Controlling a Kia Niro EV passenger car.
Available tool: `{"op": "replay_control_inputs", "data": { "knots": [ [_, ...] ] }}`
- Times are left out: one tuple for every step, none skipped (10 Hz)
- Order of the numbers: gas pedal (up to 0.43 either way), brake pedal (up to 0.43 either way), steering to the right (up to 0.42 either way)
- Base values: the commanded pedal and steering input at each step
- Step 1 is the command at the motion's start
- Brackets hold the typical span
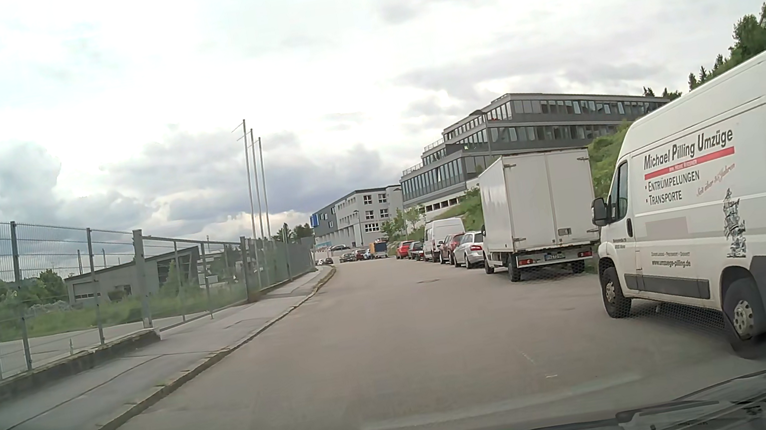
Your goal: Follow the waypoints while adhering to traffic rules and regulations
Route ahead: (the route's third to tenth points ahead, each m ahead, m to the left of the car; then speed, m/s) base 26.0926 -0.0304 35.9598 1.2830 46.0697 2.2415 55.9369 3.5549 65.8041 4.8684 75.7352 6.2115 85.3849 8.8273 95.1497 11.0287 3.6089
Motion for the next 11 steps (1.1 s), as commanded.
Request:
{"op": "replay_control_inputs", "data": {
  "knots": [
    [0.02,0.0,0.0],
    [0.02,0.0,-0.001],
    [0.02,0.0,-0.002],
    [0.02,0.0,-0.003],
    [0.028,0.0,-0.004],
    [0.028,0.0,-0.004],
    [0.028,0.0,-0.006],
    [0.028,0.0,-0.008],
    [0.047,0.0,-0.008],
    [0.059,0.0,-0.008],
    [0.059,0.0,-0.008]
  ]
}}
